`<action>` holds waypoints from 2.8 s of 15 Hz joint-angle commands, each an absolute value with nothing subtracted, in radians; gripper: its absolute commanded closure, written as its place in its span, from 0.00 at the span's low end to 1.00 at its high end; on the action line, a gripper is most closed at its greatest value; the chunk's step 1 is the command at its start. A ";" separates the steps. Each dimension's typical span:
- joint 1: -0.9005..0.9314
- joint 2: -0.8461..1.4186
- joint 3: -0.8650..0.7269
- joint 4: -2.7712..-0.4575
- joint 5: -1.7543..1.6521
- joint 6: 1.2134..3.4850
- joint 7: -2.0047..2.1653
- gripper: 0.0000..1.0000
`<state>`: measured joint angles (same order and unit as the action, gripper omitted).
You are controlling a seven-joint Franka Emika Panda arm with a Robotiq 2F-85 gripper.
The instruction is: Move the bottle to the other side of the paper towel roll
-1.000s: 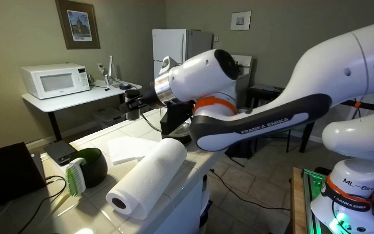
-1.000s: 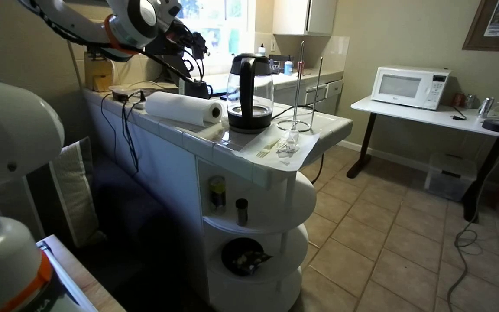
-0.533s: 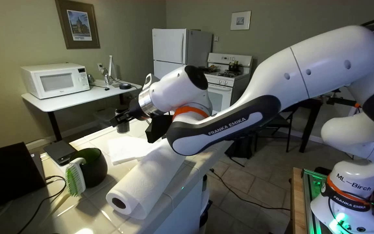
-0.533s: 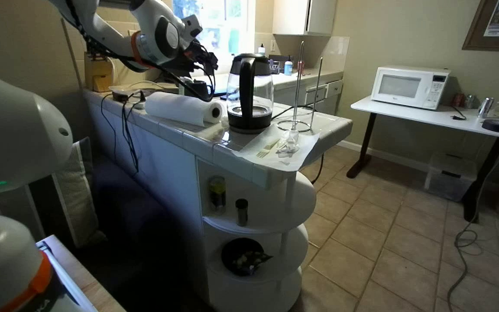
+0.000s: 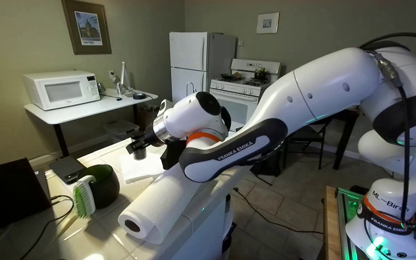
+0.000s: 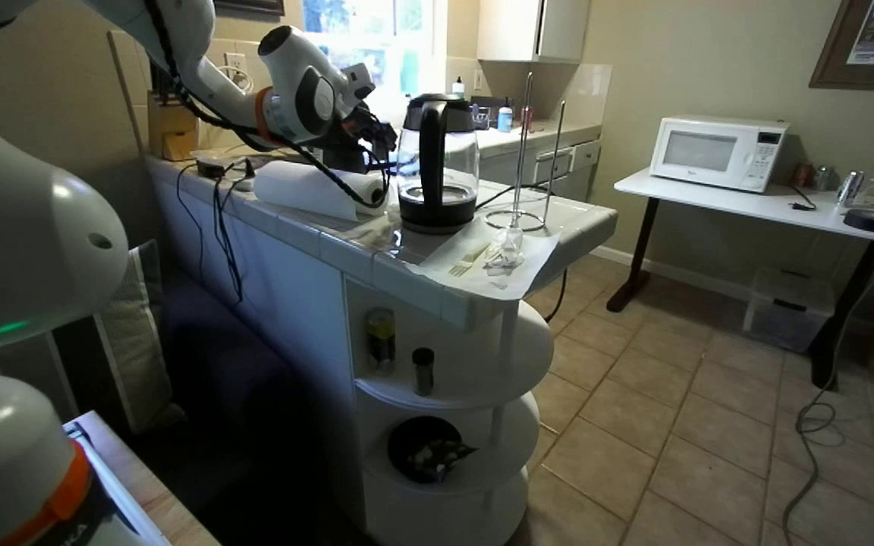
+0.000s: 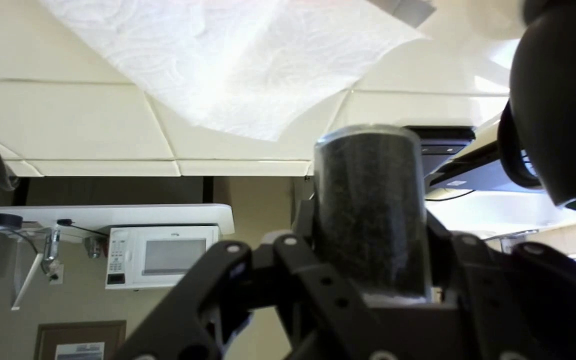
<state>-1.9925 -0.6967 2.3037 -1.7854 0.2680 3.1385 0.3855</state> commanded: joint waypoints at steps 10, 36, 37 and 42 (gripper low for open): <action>-1.996 -0.883 2.259 -1.683 0.359 3.212 0.418 0.78; -2.089 -1.051 2.232 -1.419 0.415 2.777 0.397 0.22; -2.084 -1.051 2.222 -1.419 0.414 2.763 0.402 0.14; -2.010 -1.023 2.131 -1.437 0.391 2.540 0.438 0.00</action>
